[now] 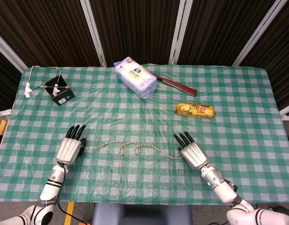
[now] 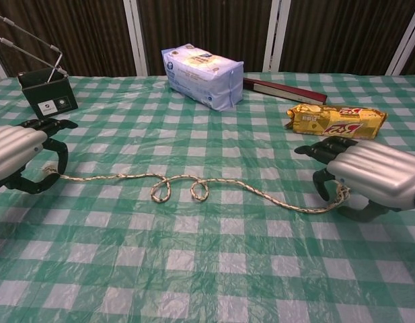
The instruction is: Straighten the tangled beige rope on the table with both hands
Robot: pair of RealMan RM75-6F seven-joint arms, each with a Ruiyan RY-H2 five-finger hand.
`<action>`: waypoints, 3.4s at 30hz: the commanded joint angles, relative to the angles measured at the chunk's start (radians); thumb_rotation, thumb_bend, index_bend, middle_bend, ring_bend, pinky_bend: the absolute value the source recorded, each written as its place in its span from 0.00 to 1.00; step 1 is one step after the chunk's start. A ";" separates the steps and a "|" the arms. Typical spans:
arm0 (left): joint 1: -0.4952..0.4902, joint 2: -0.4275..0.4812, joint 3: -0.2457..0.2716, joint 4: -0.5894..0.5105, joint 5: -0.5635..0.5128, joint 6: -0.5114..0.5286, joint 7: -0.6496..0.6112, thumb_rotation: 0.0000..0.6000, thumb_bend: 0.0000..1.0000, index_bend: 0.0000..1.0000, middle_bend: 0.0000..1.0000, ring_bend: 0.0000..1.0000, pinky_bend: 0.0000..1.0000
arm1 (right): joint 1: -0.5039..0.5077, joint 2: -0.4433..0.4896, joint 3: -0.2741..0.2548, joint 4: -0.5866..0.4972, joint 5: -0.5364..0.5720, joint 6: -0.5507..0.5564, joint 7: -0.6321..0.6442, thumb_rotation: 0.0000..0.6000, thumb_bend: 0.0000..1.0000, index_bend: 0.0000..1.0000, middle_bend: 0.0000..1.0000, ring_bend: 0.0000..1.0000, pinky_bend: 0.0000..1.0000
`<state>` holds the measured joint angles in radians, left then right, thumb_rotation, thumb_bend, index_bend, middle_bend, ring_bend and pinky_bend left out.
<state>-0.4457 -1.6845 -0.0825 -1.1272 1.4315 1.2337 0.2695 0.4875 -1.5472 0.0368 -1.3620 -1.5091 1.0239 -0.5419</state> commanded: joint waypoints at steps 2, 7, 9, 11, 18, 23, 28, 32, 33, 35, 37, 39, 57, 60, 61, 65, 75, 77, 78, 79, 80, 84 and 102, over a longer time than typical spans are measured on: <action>-0.001 0.000 0.000 0.000 0.000 -0.001 0.003 1.00 0.46 0.65 0.06 0.00 0.11 | 0.003 -0.008 0.002 0.012 0.014 0.000 -0.005 1.00 0.41 0.61 0.00 0.00 0.00; -0.001 0.002 0.001 0.000 0.001 0.000 0.000 1.00 0.46 0.65 0.06 0.00 0.11 | 0.007 -0.012 0.001 0.016 0.033 -0.007 -0.016 1.00 0.41 0.62 0.00 0.00 0.00; -0.001 0.002 0.002 -0.001 0.001 -0.001 -0.001 1.00 0.46 0.65 0.06 0.00 0.11 | 0.009 -0.015 0.000 0.018 0.038 -0.008 -0.021 1.00 0.41 0.63 0.00 0.00 0.00; -0.001 0.003 0.002 -0.003 0.002 0.000 -0.001 1.00 0.46 0.65 0.06 0.00 0.11 | 0.010 -0.017 -0.003 0.020 0.041 -0.009 -0.027 1.00 0.42 0.64 0.00 0.00 0.00; -0.003 0.014 0.006 -0.008 0.003 -0.008 0.005 1.00 0.46 0.65 0.06 0.00 0.11 | 0.014 -0.024 -0.002 0.021 0.068 -0.014 -0.052 1.00 0.42 0.66 0.00 0.00 0.00; -0.003 0.018 0.004 -0.010 0.001 -0.008 0.005 1.00 0.46 0.65 0.05 0.00 0.11 | 0.016 -0.023 -0.005 0.020 0.077 -0.012 -0.063 1.00 0.48 0.69 0.00 0.00 0.00; -0.005 0.033 0.002 -0.013 0.007 -0.002 0.000 1.00 0.46 0.65 0.05 0.00 0.11 | 0.005 0.012 -0.001 -0.014 0.075 0.024 -0.053 1.00 0.53 0.73 0.01 0.00 0.00; -0.006 0.049 0.000 -0.013 0.013 0.008 0.007 1.00 0.46 0.65 0.05 0.00 0.11 | -0.018 0.068 0.009 -0.056 0.080 0.073 -0.022 1.00 0.53 0.74 0.02 0.00 0.00; -0.006 0.055 -0.002 -0.015 0.014 0.012 0.010 1.00 0.46 0.65 0.05 0.00 0.11 | -0.026 0.089 0.014 -0.071 0.085 0.088 -0.010 1.00 0.53 0.74 0.02 0.00 0.00; -0.004 0.066 -0.004 -0.021 0.013 0.017 0.016 1.00 0.46 0.65 0.05 0.00 0.12 | -0.041 0.127 0.021 -0.098 0.094 0.111 0.016 1.00 0.53 0.74 0.02 0.00 0.00; -0.003 0.077 -0.006 -0.025 0.011 0.019 0.020 1.00 0.46 0.65 0.05 0.00 0.12 | -0.053 0.160 0.026 -0.117 0.102 0.128 0.033 1.00 0.53 0.74 0.02 0.00 0.00; 0.000 0.087 -0.009 -0.029 0.007 0.023 0.021 1.00 0.46 0.65 0.05 0.00 0.12 | -0.068 0.195 0.028 -0.133 0.109 0.145 0.050 1.00 0.53 0.74 0.02 0.00 0.00; 0.019 0.111 -0.018 0.008 -0.025 0.021 -0.022 1.00 0.46 0.65 0.05 0.00 0.13 | -0.151 0.312 0.030 -0.085 0.183 0.173 0.233 1.00 0.53 0.74 0.02 0.00 0.00; 0.018 0.100 -0.020 0.028 -0.030 0.017 -0.020 1.00 0.46 0.65 0.05 0.00 0.13 | -0.157 0.307 0.030 -0.067 0.189 0.171 0.249 1.00 0.53 0.74 0.02 0.00 0.00; 0.018 0.095 -0.022 0.033 -0.034 0.018 -0.018 1.00 0.46 0.65 0.06 0.00 0.13 | -0.159 0.306 0.029 -0.061 0.190 0.170 0.252 1.00 0.53 0.74 0.02 0.00 0.00; 0.014 0.083 -0.023 0.045 -0.038 0.010 -0.019 1.00 0.46 0.65 0.06 0.00 0.14 | -0.164 0.297 0.023 -0.031 0.200 0.150 0.271 1.00 0.53 0.74 0.02 0.00 0.00; 0.001 0.047 -0.026 0.084 -0.049 -0.018 -0.013 1.00 0.46 0.65 0.06 0.00 0.14 | -0.168 0.269 0.019 0.023 0.208 0.130 0.286 1.00 0.53 0.74 0.02 0.00 0.00; -0.002 0.041 -0.024 0.090 -0.048 -0.022 -0.013 1.00 0.46 0.65 0.06 0.00 0.15 | -0.167 0.264 0.015 0.033 0.209 0.121 0.282 1.00 0.53 0.74 0.02 0.00 0.00; -0.005 0.036 -0.024 0.094 -0.048 -0.026 -0.013 1.00 0.46 0.65 0.06 0.00 0.15 | -0.167 0.259 0.012 0.039 0.208 0.115 0.278 1.00 0.53 0.74 0.02 0.00 0.00; -0.006 0.033 -0.023 0.098 -0.049 -0.030 -0.013 1.00 0.46 0.65 0.07 0.00 0.15 | -0.166 0.254 0.010 0.044 0.208 0.112 0.275 1.00 0.53 0.74 0.02 0.00 0.00; -0.008 0.029 -0.022 0.103 -0.049 -0.034 -0.013 1.00 0.46 0.66 0.07 0.00 0.15 | -0.166 0.249 0.009 0.049 0.208 0.109 0.274 1.00 0.53 0.74 0.02 0.00 0.00; -0.013 0.011 -0.018 0.133 -0.053 -0.053 -0.015 1.00 0.46 0.66 0.07 0.00 0.15 | -0.162 0.226 0.006 0.076 0.210 0.091 0.279 1.00 0.53 0.74 0.02 0.00 0.00; -0.013 -0.022 0.011 0.194 -0.043 -0.093 -0.056 1.00 0.46 0.44 0.06 0.00 0.12 | -0.141 0.197 -0.011 0.101 0.260 -0.023 0.225 1.00 0.53 0.46 0.01 0.00 0.00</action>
<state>-0.4588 -1.7095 -0.0731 -0.9299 1.3890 1.1435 0.2149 0.3419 -1.3567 0.0288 -1.2545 -1.2621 1.0171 -0.3065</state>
